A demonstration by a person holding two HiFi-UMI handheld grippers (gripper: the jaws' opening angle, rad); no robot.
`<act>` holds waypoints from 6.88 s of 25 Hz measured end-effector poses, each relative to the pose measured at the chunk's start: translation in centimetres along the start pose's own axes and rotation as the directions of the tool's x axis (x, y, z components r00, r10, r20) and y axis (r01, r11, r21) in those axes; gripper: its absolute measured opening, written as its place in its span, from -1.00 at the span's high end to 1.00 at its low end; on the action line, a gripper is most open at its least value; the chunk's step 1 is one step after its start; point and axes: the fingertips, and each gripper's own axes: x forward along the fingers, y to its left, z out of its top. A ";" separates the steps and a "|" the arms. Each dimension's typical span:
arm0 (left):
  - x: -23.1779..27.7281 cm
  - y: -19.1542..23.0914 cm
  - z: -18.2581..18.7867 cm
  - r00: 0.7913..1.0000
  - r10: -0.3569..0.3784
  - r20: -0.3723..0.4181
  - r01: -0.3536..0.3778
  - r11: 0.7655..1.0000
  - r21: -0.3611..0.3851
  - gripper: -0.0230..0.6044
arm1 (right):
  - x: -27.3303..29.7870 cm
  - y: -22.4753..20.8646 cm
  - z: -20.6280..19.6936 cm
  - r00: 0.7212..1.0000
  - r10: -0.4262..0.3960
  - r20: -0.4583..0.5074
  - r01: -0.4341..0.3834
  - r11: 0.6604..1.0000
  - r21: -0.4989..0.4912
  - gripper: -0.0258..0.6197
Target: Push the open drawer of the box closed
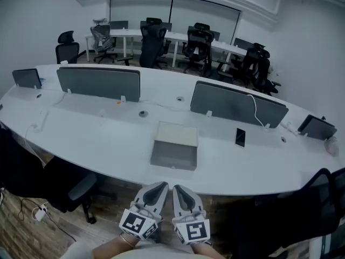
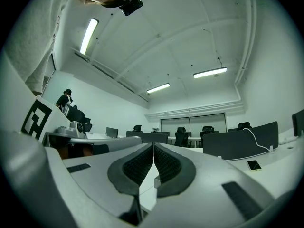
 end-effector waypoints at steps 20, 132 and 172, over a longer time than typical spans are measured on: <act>8.1 7.9 -1.9 0.997 -0.056 -0.047 0.055 0.998 -0.034 0.87 | 10.2 -4.7 -1.9 0.997 -0.070 -0.020 0.070 0.997 0.039 0.86; 8.4 12.8 -1.6 0.988 0.127 -0.093 -0.131 0.991 -0.038 0.87 | 15.6 -11.7 -23.2 0.736 -0.198 -0.647 0.378 0.914 0.150 0.68; 10.5 14.4 -1.7 0.987 0.131 -0.095 -0.134 0.991 -0.027 0.86 | 18.8 -13.7 -23.7 0.743 -0.184 -0.644 0.372 0.913 0.169 0.68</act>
